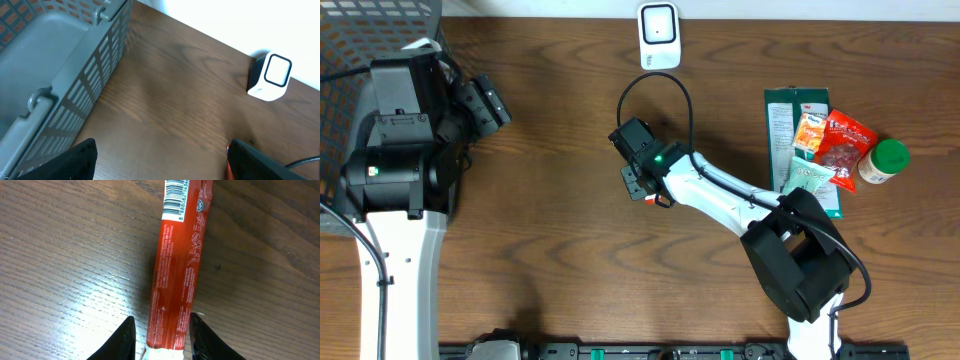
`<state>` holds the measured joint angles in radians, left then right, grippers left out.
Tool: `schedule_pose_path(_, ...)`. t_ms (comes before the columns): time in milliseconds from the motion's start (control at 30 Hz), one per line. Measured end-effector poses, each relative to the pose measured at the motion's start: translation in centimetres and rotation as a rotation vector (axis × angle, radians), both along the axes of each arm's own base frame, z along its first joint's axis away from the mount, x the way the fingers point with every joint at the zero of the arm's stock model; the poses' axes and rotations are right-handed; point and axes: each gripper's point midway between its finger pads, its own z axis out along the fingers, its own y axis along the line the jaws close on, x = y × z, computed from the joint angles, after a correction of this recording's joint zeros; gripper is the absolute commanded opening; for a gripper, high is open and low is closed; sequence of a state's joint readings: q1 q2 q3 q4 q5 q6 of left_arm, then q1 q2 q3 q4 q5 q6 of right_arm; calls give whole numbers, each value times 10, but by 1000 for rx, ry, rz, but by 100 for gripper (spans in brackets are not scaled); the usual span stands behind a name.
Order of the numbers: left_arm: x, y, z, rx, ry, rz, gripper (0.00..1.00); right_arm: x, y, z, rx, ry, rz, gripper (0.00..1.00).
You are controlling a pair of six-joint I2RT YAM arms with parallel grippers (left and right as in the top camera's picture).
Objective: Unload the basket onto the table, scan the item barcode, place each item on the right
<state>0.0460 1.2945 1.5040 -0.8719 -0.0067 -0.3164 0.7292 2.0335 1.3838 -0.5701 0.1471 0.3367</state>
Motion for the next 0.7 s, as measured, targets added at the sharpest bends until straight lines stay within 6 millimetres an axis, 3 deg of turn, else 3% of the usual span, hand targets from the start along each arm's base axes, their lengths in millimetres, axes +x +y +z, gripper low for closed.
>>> schedule_pose_path(300, 0, 0, 0, 0, 0, 0, 84, -11, -5, -20, 22, 27, -29, 25)
schedule_pose_path(500, 0, 0, 0, 0, 0, 0, 84, -13, -7, -21, 38, 10, -45, 22)
schedule_pose_path(600, 0, 0, 0, 0, 0, 0, 84, -12, -9, -20, 35, 6, -54, 31)
schedule_pose_path(700, 0, 0, 0, 0, 0, 0, 84, -10, -12, -19, 32, 4, -58, 34)
